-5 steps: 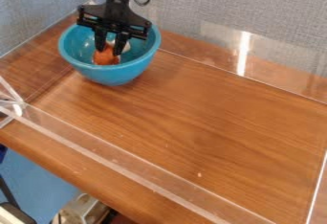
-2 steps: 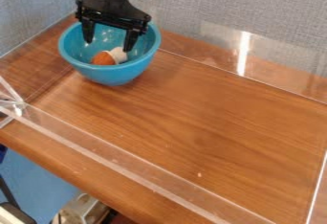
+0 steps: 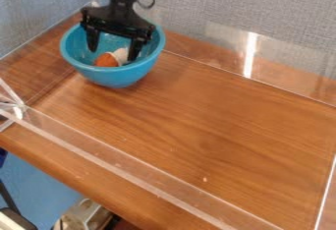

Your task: Put the mushroom in the blue bowl

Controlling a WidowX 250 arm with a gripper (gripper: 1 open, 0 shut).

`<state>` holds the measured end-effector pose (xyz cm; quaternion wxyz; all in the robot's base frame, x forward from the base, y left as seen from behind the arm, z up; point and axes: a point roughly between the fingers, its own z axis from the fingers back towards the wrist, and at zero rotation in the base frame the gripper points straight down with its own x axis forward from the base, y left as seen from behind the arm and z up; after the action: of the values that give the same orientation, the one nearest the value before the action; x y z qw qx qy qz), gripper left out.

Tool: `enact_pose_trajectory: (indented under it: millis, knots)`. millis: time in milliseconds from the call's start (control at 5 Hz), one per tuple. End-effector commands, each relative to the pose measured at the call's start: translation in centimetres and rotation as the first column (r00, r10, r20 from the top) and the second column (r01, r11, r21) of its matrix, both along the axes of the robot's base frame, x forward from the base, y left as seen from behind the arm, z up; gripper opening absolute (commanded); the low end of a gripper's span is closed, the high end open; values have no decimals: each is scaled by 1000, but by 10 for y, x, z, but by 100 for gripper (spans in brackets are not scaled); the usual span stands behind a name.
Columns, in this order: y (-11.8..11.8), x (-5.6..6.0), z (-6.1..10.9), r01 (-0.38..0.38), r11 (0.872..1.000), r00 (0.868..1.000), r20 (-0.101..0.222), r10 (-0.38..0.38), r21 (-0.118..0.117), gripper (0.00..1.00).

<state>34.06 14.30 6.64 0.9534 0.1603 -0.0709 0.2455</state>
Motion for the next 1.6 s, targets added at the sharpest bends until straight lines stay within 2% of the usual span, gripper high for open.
enact_pose_trajectory:
  millis: [0,200,400,800,1400]
  knots:
    - [5,9,14,2,1000,999,55,-3,19,100]
    - [7,9,9,0,1000,999,48,-1,19,0]
    - [9,8,8,-2,1000,999,47,0,24,0]
    - [9,6,19,-2,999,998,60,-1,46,0]
    - [4,2,42,0,997,995,95,-8,81,0]
